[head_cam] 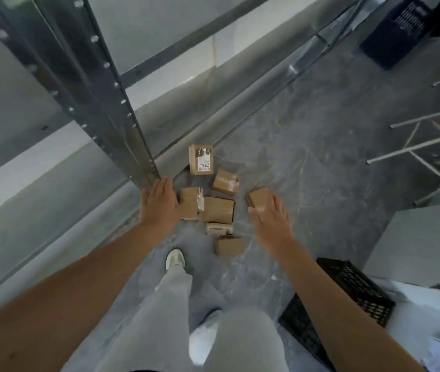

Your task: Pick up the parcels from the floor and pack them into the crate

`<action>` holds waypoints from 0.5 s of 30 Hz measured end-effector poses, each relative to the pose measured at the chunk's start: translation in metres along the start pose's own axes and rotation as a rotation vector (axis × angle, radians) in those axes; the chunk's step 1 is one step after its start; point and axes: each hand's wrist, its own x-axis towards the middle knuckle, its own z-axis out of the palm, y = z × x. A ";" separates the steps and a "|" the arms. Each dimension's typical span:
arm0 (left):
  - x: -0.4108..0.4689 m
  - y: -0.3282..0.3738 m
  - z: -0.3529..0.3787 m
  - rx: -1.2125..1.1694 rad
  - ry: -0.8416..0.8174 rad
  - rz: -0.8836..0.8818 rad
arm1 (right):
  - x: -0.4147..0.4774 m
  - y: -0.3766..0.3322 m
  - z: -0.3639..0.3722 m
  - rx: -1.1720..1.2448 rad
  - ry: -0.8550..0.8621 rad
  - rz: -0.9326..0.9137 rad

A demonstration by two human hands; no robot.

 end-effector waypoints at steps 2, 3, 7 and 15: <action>0.024 0.007 0.015 -0.042 -0.003 -0.048 | 0.042 0.003 0.009 -0.038 -0.020 -0.072; 0.036 0.011 0.025 -0.066 0.000 -0.056 | 0.064 0.004 0.014 -0.053 -0.045 -0.103; 0.081 0.009 0.082 -0.170 0.093 -0.172 | 0.163 0.009 0.068 -0.072 -0.120 -0.217; 0.124 -0.042 0.279 -0.364 -0.061 -0.626 | 0.285 0.045 0.246 -0.105 -0.427 -0.225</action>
